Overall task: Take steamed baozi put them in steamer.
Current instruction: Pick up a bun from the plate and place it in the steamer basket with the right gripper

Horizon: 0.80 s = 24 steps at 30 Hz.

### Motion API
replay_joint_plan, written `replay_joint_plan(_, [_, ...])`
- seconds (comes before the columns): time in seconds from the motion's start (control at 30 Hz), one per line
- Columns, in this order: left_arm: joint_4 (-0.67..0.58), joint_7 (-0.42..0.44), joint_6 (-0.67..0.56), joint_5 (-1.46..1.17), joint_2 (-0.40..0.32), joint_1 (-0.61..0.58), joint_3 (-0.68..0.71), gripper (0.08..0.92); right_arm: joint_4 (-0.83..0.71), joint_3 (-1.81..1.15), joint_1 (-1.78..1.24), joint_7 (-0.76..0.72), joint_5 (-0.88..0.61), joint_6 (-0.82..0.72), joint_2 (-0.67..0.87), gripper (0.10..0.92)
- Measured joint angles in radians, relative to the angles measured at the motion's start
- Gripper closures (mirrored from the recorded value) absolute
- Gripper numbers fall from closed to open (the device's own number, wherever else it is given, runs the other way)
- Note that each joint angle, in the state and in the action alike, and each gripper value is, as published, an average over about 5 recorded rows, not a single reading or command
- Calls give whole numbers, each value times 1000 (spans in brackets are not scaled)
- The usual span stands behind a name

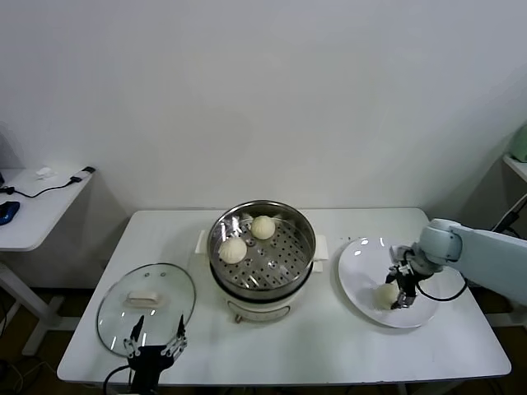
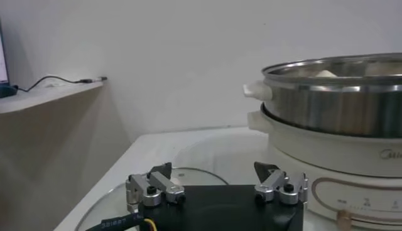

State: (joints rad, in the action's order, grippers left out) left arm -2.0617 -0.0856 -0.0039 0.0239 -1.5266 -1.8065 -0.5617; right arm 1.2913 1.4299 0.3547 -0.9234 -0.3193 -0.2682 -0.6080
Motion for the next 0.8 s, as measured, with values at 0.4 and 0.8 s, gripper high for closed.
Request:
replay_joint_plan(0.4, [-11, 0, 0, 11, -4, -1, 18, 177, 31, 8, 304, -159, 12, 179, -102, 338])
replay_joint_plan(0.8, [-28, -3, 1, 11, -4, -15, 11, 177, 218, -3, 456, -194, 29, 389, -339, 354])
